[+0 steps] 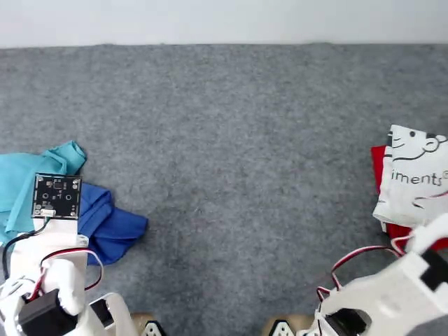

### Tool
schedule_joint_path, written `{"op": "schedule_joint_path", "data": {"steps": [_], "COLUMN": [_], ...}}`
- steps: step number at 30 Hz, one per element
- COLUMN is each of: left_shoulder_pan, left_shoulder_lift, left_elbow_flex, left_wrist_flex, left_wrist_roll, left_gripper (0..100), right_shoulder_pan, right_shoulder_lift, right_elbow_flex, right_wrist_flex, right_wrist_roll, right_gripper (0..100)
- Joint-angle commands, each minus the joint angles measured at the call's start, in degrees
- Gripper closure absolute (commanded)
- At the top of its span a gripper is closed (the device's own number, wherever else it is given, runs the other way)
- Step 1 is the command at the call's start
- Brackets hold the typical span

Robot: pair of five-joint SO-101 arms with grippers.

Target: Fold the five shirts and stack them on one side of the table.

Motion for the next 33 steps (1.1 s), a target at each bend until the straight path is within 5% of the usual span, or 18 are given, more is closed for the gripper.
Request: {"op": "schedule_joint_path", "data": {"steps": [1, 7, 14, 21, 27, 33], "left_shoulder_pan": [-0.3, -0.3, -0.3, -0.4, -0.3, -0.4], "left_shoulder_lift": [-0.5, -0.5, -0.5, 4.0, 14.2, 24.6], "left_elbow_flex": [-0.2, -0.3, -0.7, 0.2, -1.9, -2.0], "left_wrist_flex": [-0.7, -0.9, -1.0, -0.4, -1.8, -2.5], "left_wrist_roll": [-0.5, -0.5, -0.5, -0.4, -0.5, -3.3], "left_gripper": [98, 98, 98, 98, 98, 85], "right_shoulder_pan": [3.6, 3.6, -4.4, -11.6, -14.1, -15.9], "right_shoulder_lift": [2.2, -0.3, -11.0, -14.8, -15.8, -18.2], "right_elbow_flex": [-0.6, -0.6, -0.6, -0.3, 4.6, 9.8], "right_wrist_flex": [-1.7, 1.6, 11.1, 24.3, 24.6, 24.6], "right_wrist_roll": [1.8, 4.4, 4.0, -6.2, -12.8, -15.5], "right_gripper": [98.9, 98.9, 98.9, 98.9, 98.8, 98.7]}}
